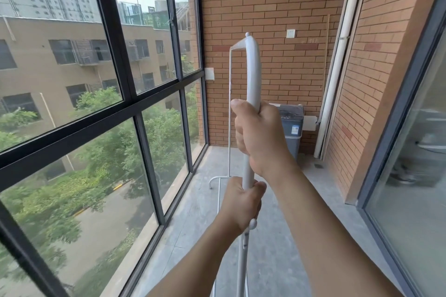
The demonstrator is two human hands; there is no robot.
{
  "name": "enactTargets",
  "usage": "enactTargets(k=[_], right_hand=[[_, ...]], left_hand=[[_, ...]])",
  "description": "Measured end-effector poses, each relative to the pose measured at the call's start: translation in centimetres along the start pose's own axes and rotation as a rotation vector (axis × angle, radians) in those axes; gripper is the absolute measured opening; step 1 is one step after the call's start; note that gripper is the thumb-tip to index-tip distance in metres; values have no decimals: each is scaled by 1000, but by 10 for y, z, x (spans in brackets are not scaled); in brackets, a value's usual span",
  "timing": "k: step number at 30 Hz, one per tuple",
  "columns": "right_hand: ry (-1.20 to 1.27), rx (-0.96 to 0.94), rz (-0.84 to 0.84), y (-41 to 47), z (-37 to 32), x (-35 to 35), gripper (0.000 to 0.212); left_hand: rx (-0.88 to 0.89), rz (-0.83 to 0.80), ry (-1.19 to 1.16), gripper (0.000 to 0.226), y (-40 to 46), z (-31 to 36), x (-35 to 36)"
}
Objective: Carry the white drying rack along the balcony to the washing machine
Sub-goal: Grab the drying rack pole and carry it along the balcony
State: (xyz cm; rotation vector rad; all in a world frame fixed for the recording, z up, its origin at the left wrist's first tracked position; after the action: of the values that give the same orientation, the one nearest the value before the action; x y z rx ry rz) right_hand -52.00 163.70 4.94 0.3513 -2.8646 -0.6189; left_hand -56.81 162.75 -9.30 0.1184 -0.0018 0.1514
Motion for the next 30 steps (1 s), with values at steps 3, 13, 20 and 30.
enactTargets(k=[3,13,20,30], right_hand=[[2,-1,0,18,10,2,51],[24,-14,-10,85,34,-10,52],[-12,-10,-3,122,55,-20,45],[10,-10,-18,168,74,-17,58]], left_hand=[[7,0,11,29,20,-2,-5],[17,8,6,25,91,-5,0],[13,26,9,28,129,-12,5],[5,3,-8,30,184,-21,-2]])
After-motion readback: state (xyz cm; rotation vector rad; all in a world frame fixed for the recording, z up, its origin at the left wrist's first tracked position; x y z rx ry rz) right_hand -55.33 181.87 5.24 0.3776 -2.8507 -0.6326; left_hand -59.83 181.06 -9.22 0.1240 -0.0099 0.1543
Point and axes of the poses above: each hand's wrist, its own y-axis towards the middle knuckle, its own x-axis out of the palm, z = x × y, the point moved 6 cm from there along y, towards the middle knuckle
